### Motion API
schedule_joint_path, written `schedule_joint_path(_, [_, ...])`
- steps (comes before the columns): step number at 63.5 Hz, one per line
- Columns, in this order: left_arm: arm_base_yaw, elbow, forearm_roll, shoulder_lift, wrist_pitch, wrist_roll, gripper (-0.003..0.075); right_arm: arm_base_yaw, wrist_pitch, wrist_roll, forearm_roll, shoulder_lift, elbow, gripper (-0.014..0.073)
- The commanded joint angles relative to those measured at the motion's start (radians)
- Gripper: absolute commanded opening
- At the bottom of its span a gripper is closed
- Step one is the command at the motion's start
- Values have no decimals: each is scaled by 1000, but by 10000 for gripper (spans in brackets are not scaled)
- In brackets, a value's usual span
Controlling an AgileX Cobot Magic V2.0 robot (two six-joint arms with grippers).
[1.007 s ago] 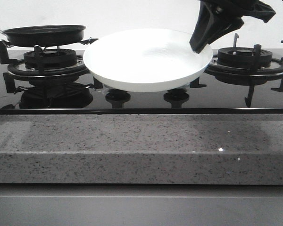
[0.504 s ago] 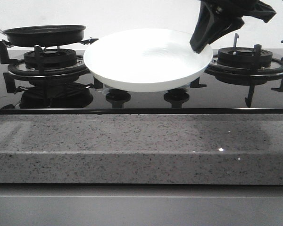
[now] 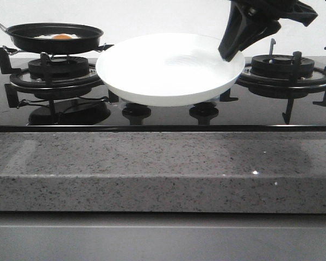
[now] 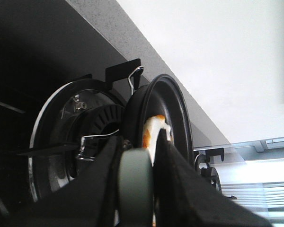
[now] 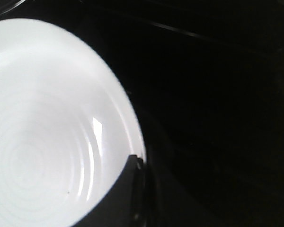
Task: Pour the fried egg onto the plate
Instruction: 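Tilt the pan over the held plate with the left gripper, sliding the egg out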
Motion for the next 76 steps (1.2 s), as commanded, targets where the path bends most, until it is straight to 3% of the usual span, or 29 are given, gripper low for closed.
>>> schedule_joint_path(1, [-4, -32, -82, -82, 56, 22, -20, -3, -51, -7, 27, -42, -26, -118])
schedule_joint_path(22, [-11, -26, -77, -264, 67, 95, -20, -3, -51, -7, 27, -42, -26, -118])
schedule_joint_path(34, [-67, -26, -53, -365, 63, 146, -20, -3, -51, -7, 27, -42, -26, -118])
schedule_joint_path(44, [-160, -26, -44, -428, 27, 171, -20, -3, -51, -7, 27, -42, -26, -118])
schedule_joint_path(56, [-298, -26, 68, -464, -63, 209, -20, -3, -51, -7, 27, -42, -26, -118])
schedule_joint_path(76, [-530, -26, 257, -538, -331, 310, -20, -3, -51, -7, 27, -42, -26, -118])
